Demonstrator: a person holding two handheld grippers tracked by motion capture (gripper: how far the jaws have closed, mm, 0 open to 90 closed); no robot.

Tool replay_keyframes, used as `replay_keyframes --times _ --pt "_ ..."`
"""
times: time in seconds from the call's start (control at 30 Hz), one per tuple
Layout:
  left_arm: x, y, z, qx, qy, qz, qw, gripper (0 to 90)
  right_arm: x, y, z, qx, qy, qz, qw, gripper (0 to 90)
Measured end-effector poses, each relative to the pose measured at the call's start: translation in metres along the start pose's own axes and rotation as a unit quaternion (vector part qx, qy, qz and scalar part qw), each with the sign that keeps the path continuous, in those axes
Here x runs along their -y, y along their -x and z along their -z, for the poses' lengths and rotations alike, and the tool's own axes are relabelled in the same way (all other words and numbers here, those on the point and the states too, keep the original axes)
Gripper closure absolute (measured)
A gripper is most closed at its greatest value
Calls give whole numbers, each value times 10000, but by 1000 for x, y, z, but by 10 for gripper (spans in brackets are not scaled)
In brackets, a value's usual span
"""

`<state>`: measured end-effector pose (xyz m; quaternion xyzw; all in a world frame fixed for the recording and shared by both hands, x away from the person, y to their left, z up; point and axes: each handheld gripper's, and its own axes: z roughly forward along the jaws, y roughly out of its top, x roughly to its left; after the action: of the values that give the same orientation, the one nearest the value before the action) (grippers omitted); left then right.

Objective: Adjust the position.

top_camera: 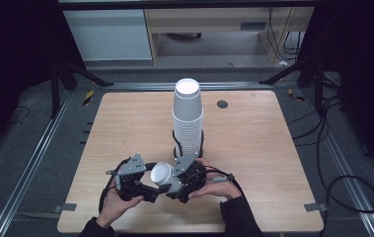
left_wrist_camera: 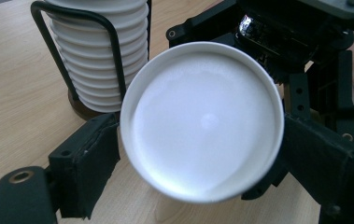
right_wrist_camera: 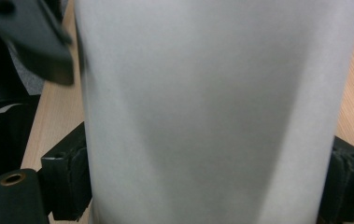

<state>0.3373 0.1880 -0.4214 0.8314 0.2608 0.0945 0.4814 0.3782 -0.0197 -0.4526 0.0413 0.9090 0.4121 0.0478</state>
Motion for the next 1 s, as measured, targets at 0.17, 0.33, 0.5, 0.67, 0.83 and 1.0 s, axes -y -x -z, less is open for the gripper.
replay_keyframes --times 0.17,0.33,0.5,0.67,0.83,1.0 --pt "0 0 -2 23 -25 9 10000 127 -3 -1 -2 -24 40 58 10000 123" --pt "1 0 -3 30 -51 27 10000 144 -6 -1 -5 2 54 59 10000 123" --pt "1 0 -1 65 11 36 10000 173 -8 -2 -6 20 20 54 10000 123" --pt "0 0 0 127 56 66 9999 193 -9 -2 -6 8 12 92 10000 122" --pt "1 1 0 104 38 56 9999 201 -9 -3 -8 33 -33 81 10000 118" --pt "0 1 1 106 57 59 9999 207 -9 -3 -8 49 -15 100 9999 112"
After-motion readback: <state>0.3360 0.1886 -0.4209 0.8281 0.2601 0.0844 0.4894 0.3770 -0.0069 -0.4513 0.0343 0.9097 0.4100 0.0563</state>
